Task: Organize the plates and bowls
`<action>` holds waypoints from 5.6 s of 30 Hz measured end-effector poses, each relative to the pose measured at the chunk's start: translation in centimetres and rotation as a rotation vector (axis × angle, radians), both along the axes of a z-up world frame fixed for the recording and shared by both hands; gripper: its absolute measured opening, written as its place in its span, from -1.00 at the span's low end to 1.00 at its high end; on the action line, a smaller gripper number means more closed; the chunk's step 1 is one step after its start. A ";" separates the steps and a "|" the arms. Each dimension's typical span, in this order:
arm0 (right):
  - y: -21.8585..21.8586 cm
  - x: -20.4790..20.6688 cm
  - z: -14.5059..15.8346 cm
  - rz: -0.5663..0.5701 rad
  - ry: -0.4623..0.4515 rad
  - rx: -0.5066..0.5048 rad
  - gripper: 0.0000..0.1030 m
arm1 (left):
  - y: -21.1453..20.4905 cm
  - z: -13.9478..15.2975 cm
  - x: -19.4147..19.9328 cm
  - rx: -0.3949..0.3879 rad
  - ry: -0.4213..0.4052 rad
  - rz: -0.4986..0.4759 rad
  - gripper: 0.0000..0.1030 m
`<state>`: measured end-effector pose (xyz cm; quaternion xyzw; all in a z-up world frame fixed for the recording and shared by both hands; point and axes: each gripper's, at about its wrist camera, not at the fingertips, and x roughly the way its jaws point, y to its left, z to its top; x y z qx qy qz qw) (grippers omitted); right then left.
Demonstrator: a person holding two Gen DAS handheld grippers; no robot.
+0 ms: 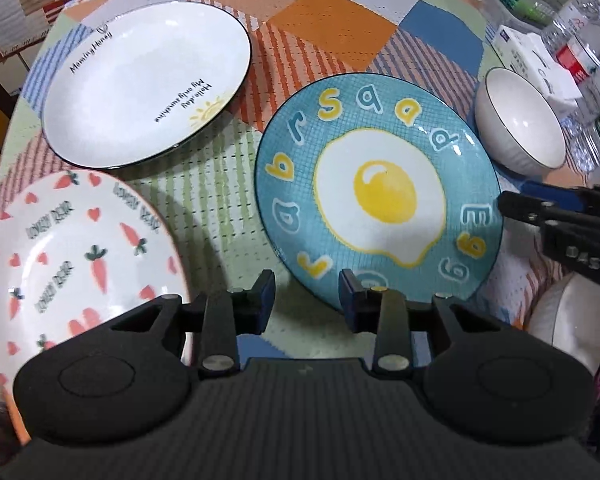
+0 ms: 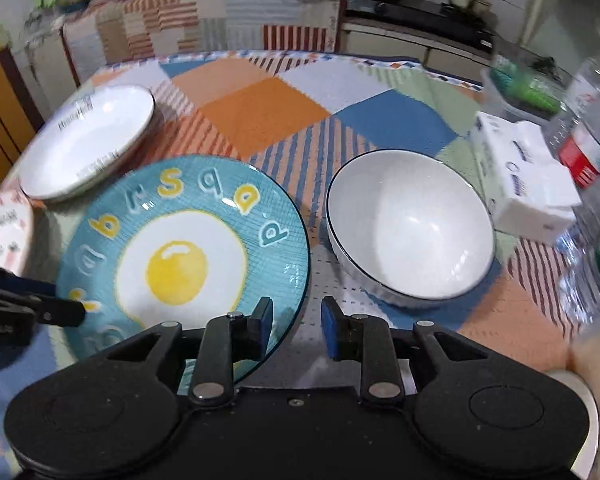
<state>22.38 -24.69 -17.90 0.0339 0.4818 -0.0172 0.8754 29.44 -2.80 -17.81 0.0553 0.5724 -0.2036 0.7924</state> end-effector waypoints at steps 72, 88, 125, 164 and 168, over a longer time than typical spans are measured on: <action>20.5 -0.9 -3.9 0.264 -0.161 0.247 0.08 | 23.1 -3.7 1.8 0.081 -0.066 0.088 0.33; 18.6 -0.2 -6.7 0.206 -0.097 0.430 -0.57 | 22.7 -3.5 0.9 0.009 -0.075 0.131 -0.12; 4.0 -8.3 6.2 0.190 -0.214 0.342 -0.57 | 8.0 9.8 -6.7 -0.073 -0.226 -0.072 -0.14; 0.1 -1.7 -1.5 0.057 -0.017 0.180 -0.45 | 0.3 -1.7 2.0 -0.084 -0.013 0.009 -0.14; 1.4 -1.3 -1.4 0.056 -0.010 0.083 -0.36 | 0.4 -2.1 2.1 -0.091 0.006 0.023 -0.14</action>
